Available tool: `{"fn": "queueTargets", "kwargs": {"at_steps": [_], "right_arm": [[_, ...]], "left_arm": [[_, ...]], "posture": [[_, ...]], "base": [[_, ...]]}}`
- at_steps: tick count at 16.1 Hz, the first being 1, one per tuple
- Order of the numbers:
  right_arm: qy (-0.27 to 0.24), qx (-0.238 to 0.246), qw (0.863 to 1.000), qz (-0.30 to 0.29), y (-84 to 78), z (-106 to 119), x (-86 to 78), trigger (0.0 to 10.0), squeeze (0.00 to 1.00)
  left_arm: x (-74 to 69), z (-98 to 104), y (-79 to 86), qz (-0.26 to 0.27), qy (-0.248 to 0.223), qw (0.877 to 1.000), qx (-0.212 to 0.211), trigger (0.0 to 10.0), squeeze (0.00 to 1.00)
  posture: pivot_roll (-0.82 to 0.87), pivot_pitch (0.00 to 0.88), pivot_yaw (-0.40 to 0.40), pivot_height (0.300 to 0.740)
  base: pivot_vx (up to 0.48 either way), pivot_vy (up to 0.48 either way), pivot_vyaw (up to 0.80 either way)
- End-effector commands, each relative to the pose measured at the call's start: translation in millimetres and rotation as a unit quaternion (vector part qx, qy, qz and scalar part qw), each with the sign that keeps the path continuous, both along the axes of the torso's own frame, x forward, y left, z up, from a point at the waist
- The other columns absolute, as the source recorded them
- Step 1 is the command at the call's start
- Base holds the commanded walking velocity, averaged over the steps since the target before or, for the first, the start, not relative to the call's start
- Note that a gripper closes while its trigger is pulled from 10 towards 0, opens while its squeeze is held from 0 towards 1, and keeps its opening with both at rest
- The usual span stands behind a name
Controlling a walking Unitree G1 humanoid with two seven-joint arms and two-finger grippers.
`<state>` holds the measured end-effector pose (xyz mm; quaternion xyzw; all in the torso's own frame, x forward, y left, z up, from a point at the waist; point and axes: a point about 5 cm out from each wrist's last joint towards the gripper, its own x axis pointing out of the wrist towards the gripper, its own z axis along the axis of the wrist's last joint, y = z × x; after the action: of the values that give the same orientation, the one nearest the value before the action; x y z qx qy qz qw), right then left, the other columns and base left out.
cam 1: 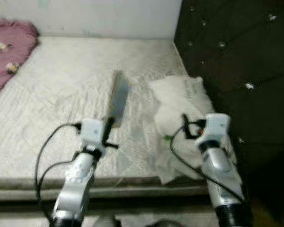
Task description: Clean up the room
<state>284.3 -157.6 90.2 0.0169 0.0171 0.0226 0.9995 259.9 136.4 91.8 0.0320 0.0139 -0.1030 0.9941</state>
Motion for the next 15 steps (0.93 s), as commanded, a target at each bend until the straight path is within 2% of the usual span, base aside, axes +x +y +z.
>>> {"fn": "queueTargets", "kwargs": {"at_steps": [1,2,4,7,9,12,15], "right_arm": [[-0.002,-0.002,1.000,-0.006,-4.8,1.5,1.1,10.0,0.00],[-0.002,-0.002,1.000,-0.006,-4.8,1.5,1.1,10.0,0.00],[-0.003,-0.002,1.000,-0.006,-5.1,1.7,1.4,10.0,0.00],[-0.003,-0.003,1.000,-0.005,-5.2,2.2,1.7,10.0,0.00],[-0.004,-0.004,1.000,-0.004,-5.4,2.4,1.8,10.0,0.00],[-0.004,0.000,1.000,-0.003,-5.8,2.9,1.6,10.0,0.00],[-0.005,0.006,1.000,0.001,-5.4,3.4,-0.4,10.0,0.00]], "left_arm": [[3.3,7.6,0.7,0.005,-0.017,1.000,-0.011,10.0,0.00],[3.2,6.7,1.3,0.004,-0.014,1.000,-0.017,10.0,0.00],[0.9,10.7,-0.6,-0.006,-0.036,0.999,0.003,10.0,0.00],[1.8,15.1,4.2,0.020,-0.060,0.997,0.034,10.0,0.00],[1.9,16.5,6.6,0.027,-0.066,0.997,0.037,10.0,0.00],[-1.1,12.2,7.3,0.023,-0.029,0.999,-0.015,10.0,0.00],[-3.5,10.0,9.0,0.026,-0.027,0.999,-0.004,10.0,0.00]], "posture": [[-0.02,0.000,-0.003,0.740],[-0.02,0.000,-0.004,0.740],[-0.02,0.000,-0.006,0.740],[-0.02,0.000,-0.007,0.740],[-0.02,0.000,-0.008,0.740],[-0.02,0.000,-0.010,0.740],[-0.02,0.000,-0.011,0.740]], "base": [[0.000,0.000,0.00],[0.000,0.000,0.00],[0.000,0.000,0.00],[0.000,0.000,0.00],[0.000,0.000,0.00],[0.000,0.000,0.00],[0.000,0.000,0.00]]}}
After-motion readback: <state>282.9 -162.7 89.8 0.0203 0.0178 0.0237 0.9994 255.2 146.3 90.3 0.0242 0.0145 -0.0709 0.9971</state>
